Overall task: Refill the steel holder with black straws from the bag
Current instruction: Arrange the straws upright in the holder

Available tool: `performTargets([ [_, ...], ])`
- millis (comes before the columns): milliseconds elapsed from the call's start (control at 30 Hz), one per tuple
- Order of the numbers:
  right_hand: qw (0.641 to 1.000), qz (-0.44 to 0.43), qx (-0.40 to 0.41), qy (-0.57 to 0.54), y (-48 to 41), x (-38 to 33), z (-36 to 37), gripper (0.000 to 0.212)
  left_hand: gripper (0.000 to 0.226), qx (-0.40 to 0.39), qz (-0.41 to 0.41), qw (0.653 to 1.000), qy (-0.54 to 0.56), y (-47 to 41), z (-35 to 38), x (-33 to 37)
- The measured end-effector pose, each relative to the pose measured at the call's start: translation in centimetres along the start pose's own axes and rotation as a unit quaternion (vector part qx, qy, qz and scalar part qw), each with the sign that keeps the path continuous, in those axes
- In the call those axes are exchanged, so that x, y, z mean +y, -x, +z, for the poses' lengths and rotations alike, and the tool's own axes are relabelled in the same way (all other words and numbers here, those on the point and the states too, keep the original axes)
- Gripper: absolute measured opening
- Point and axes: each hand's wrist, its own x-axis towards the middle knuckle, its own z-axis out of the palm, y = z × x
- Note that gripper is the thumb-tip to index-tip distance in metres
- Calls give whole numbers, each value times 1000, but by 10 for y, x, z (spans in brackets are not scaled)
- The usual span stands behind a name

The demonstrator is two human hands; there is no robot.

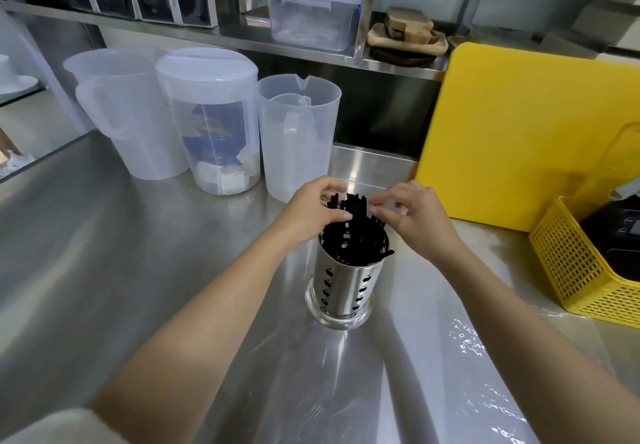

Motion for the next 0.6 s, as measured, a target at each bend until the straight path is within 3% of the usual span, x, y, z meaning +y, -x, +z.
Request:
performTargets([
  [100,998,-22,-37,54,-6,-5,7,21,40,-6,9,1000,-1,-1,-1,-1],
  [333,999,9,-36,23,-17,-13,18,31,36,-7,13,1000,-21,-1,-3,-4],
  [467,998,10,-52,29,-20,-13,16,18,33,-5,35,998,-59,-1,-3,0],
  [600,997,36,-55,-32,-20,-13,14,11,29,-3,48,996,-69,0,-7,13],
])
